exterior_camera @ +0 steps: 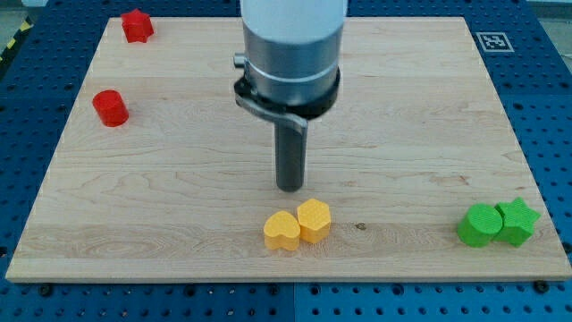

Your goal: Slide the red circle a bit left

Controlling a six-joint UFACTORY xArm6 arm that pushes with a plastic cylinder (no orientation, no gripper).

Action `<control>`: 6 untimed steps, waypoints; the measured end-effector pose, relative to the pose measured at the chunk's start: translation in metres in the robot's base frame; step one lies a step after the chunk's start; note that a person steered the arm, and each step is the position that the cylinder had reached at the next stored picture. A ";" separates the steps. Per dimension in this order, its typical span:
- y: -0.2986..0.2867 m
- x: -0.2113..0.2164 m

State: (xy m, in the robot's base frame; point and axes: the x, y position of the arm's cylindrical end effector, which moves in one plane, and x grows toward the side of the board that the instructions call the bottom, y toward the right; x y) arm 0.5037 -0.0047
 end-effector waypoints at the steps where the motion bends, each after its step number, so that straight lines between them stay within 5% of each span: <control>1: -0.015 -0.026; 4: -0.049 -0.026; 6: -0.175 -0.056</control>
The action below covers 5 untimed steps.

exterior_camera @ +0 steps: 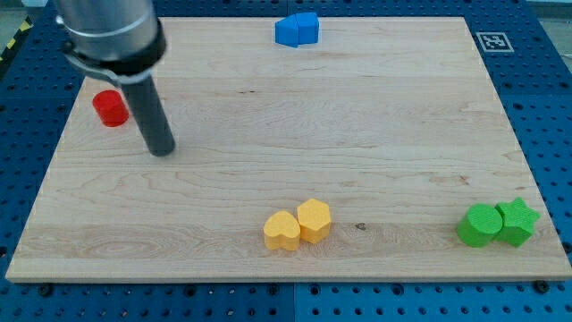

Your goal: Slide the red circle a bit left

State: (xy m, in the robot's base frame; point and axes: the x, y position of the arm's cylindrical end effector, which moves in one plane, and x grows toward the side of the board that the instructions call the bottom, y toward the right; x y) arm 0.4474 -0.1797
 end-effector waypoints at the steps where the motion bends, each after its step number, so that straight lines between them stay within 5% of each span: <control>1: -0.053 -0.037; 5: -0.108 -0.013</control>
